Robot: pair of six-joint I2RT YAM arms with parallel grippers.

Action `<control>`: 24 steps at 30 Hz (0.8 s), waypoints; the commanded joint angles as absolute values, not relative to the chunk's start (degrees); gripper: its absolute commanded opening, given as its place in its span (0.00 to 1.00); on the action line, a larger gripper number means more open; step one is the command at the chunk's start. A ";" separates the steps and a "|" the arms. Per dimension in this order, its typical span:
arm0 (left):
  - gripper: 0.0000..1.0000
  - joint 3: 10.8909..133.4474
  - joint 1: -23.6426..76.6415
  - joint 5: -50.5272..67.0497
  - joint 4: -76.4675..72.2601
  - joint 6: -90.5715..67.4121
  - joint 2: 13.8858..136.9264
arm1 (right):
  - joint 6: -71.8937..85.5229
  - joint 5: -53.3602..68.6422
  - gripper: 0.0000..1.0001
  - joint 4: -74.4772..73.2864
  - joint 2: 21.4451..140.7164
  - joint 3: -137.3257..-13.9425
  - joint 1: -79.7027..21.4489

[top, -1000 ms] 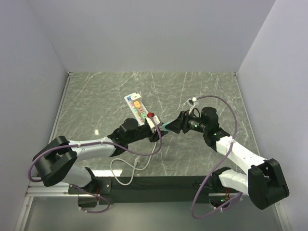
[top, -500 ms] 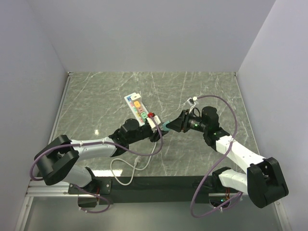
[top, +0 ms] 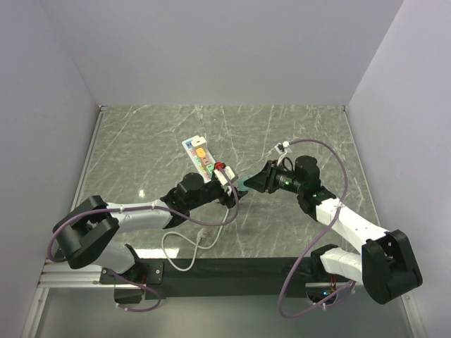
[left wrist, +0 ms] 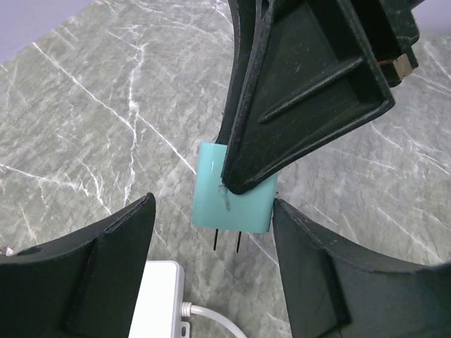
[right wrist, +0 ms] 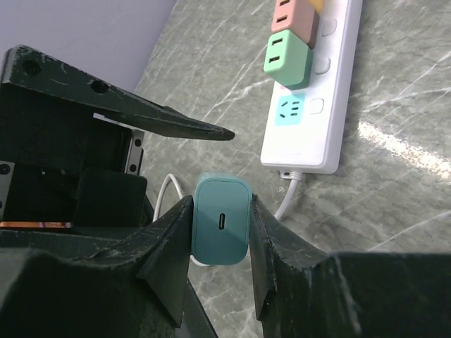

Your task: Insert the plug

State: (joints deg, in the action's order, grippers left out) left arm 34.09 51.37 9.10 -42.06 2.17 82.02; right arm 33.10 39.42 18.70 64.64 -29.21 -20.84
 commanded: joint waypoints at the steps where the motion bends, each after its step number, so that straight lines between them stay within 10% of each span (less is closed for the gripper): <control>1: 0.73 34.10 51.15 8.44 -44.83 1.93 81.48 | 31.12 36.57 0.00 19.34 64.16 -32.34 -20.92; 24: 0.76 26.89 35.44 11.61 -41.05 -7.55 71.36 | 19.61 22.94 0.00 9.58 51.95 -33.22 -21.61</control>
State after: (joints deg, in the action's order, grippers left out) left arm 26.26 38.24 13.06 -39.57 -2.94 70.72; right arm 23.00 26.44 10.17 53.58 -30.89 -20.67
